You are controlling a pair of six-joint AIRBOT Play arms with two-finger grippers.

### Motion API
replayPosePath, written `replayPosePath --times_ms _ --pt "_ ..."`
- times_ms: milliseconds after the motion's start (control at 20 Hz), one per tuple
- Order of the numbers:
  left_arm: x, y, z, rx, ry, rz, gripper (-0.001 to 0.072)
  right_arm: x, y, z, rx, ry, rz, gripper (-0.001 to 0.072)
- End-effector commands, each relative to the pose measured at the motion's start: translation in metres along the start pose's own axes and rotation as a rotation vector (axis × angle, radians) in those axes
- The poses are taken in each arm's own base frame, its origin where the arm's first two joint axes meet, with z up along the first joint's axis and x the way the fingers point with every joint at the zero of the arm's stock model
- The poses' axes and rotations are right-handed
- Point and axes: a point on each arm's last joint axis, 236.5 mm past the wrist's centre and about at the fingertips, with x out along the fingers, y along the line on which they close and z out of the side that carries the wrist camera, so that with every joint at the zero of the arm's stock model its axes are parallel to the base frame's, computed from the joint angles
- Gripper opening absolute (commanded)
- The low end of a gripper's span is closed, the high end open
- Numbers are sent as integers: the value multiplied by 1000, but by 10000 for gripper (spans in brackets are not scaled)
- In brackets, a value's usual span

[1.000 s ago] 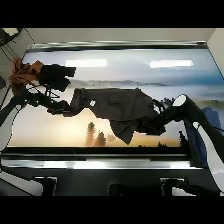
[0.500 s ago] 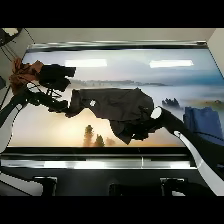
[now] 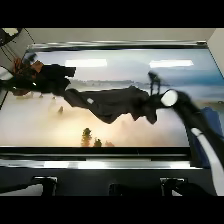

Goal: Fold the shirts.

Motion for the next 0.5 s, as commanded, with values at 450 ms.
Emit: replayPosePath --times_ms 450 --pt "-510 -188 51 262 -1371 186 27 -487 66 108 -308 -1163 -234 48"
